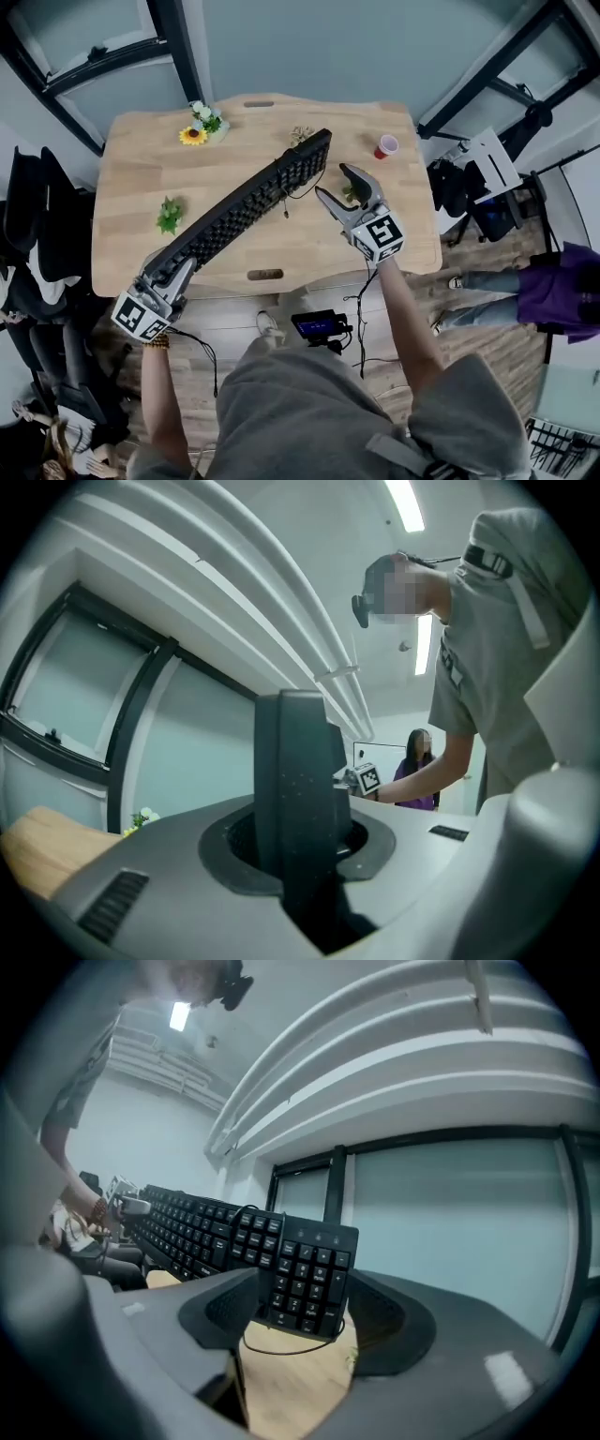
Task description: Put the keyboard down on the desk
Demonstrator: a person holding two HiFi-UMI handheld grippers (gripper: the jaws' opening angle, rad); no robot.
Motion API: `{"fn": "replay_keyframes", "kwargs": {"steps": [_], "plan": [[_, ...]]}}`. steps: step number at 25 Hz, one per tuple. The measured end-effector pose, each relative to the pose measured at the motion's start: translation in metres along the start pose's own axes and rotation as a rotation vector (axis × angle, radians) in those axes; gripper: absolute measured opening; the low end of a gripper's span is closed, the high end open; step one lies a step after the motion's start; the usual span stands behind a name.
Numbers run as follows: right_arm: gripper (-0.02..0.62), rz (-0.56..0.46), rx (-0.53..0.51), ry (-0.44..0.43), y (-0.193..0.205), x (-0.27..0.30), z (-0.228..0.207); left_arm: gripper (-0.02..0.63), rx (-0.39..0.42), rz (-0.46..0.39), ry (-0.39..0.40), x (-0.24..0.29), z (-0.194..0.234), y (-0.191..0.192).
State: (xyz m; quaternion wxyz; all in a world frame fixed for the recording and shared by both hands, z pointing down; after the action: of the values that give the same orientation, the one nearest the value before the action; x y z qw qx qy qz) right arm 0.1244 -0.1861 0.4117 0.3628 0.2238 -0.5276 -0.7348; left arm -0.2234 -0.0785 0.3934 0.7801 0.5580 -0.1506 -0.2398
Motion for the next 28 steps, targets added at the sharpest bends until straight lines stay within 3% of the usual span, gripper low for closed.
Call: {"fn": "replay_keyframes", "kwargs": {"steps": [5, 11, 20, 23, 28], "plan": [[0.359, -0.044, 0.160, -0.117, 0.022, 0.010, -0.015, 0.097, -0.047, 0.032, 0.087, -0.010, 0.008, 0.008], [0.345, -0.153, 0.414, -0.282, 0.027, 0.008, -0.011, 0.098, -0.097, 0.056, 0.147, -0.011, 0.012, 0.014], [0.281, -0.055, 0.404, -0.198, 0.063, -0.002, -0.010, 0.114, -0.205, 0.094, 0.079, 0.010, 0.059, 0.052], [0.279, -0.023, 0.394, -0.179, 0.075, -0.011, -0.012, 0.170, -0.231, 0.109, -0.001, 0.020, 0.073, 0.066], [0.278, -0.008, 0.428, -0.114, 0.089, -0.023, -0.015, 0.203, -0.242, 0.108, -0.046, 0.039, 0.084, 0.081]]}}
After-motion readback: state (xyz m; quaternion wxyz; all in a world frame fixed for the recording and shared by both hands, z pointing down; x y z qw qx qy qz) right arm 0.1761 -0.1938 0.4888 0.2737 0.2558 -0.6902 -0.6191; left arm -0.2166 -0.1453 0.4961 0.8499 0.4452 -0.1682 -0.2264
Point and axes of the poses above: the fingertips, and each gripper's own axes: x forward along the fingers, z to its left, y out of its underside, the point moved 4 cm from there along -x, backward along the fingers, and after that the axes turned 13 degrees about -x, right-handed, at the moved point
